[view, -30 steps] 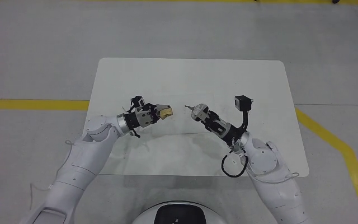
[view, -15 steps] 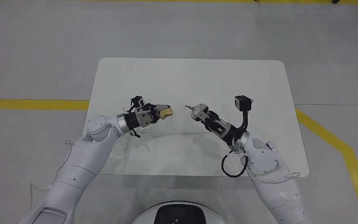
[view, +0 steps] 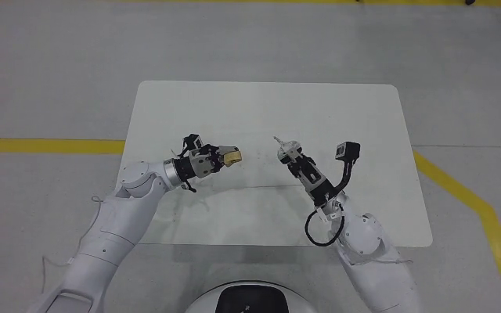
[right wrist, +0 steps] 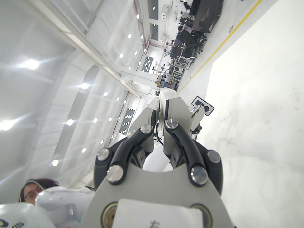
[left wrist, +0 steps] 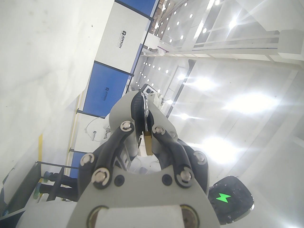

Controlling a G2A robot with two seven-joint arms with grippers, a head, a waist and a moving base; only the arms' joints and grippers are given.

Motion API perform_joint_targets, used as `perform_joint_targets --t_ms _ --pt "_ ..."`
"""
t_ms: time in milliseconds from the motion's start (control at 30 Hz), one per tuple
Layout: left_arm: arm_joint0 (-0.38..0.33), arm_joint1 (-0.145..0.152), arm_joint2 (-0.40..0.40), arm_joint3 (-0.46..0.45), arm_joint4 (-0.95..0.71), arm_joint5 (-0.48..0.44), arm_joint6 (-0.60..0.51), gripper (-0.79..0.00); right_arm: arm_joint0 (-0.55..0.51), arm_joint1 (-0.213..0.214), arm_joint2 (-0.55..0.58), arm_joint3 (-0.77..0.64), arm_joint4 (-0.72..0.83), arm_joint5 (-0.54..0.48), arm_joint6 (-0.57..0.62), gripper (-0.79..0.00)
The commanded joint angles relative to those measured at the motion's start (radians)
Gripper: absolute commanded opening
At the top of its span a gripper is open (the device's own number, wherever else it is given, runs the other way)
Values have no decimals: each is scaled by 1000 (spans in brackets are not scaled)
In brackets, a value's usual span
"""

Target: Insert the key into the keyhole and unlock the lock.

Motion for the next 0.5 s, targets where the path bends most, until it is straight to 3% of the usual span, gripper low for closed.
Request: perform_joint_targets --t_ms 0,167,333,467 --pt "0 0 0 0 0 0 0 -785 -28 -1 -2 -39 -5 67 -31 -785" --pt "0 0 0 0 0 0 0 -785 -106 0 25 -129 56 80 -34 -785" --pt "12 -2 -7 -13 -15 2 44 -785 -111 1 28 -134 61 76 -27 -785" --pt "-37 -27 43 44 -74 -20 30 -785 -111 1 28 -134 61 76 -27 -785"
